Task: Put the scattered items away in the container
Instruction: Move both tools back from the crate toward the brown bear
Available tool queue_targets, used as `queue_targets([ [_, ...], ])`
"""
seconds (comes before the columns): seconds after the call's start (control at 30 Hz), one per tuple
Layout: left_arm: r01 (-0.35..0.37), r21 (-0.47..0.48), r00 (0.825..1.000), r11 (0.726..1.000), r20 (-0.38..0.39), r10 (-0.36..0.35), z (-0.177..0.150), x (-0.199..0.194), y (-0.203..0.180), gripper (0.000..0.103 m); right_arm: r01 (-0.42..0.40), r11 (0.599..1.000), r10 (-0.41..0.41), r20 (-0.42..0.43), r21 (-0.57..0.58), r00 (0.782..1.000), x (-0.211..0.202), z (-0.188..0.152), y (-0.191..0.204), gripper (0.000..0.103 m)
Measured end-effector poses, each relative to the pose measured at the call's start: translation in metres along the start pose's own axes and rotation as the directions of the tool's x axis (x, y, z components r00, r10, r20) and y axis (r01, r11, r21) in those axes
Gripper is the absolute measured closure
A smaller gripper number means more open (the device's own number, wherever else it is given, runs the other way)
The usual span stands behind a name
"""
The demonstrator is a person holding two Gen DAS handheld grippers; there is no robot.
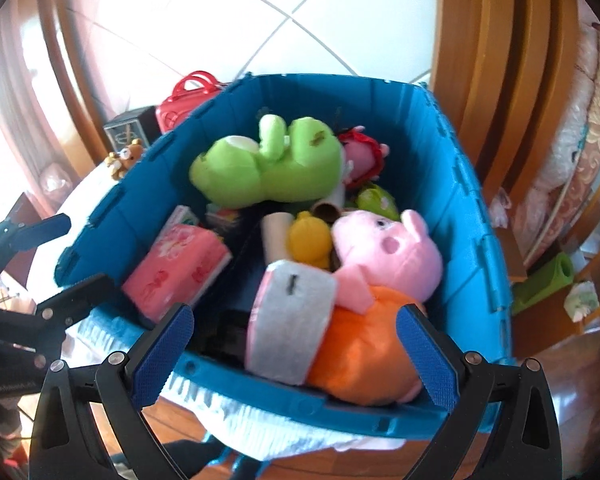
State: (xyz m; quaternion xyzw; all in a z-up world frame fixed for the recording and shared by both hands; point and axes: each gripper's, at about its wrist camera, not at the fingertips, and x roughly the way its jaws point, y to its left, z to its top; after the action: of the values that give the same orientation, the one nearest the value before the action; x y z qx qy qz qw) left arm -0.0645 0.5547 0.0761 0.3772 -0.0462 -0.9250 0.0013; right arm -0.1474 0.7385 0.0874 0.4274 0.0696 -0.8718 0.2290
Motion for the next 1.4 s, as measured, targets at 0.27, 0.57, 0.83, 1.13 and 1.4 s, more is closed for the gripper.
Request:
queue_targets([
  [0.27,-0.073,-0.105,0.996,0.992,0.047,0.078,-0.026,-0.026,0.061,0.02,-0.063,0.998,0.064,0.072,-0.012,0.995,-0.013,-0.001,0.039,0.0],
  [0.57,-0.166,-0.245,0.98,0.955,0.064,0.186,-0.086,-0.063,0.204,0.019,-0.112,0.991,0.122,0.15,-0.07,0.981,-0.013,0.02,0.15,0.0],
  [0.83,-0.24,-0.315,0.968,0.918,-0.007,0.251,-0.163,-0.081,0.347,0.02,-0.219,0.971,0.231,0.13,-0.094,0.964,0.026,0.03,0.296,0.0],
  [1.13,-0.285,-0.404,0.957,0.869,-0.072,0.281,-0.207,-0.08,0.45,0.02,-0.282,0.952,0.288,0.033,-0.119,0.957,0.082,0.045,0.412,0.0],
  [1.4,-0.298,-0.415,0.954,0.86,-0.095,0.285,-0.194,-0.052,0.48,0.019,-0.302,0.939,0.31,0.019,-0.165,0.951,0.117,0.076,0.45,0.0],
])
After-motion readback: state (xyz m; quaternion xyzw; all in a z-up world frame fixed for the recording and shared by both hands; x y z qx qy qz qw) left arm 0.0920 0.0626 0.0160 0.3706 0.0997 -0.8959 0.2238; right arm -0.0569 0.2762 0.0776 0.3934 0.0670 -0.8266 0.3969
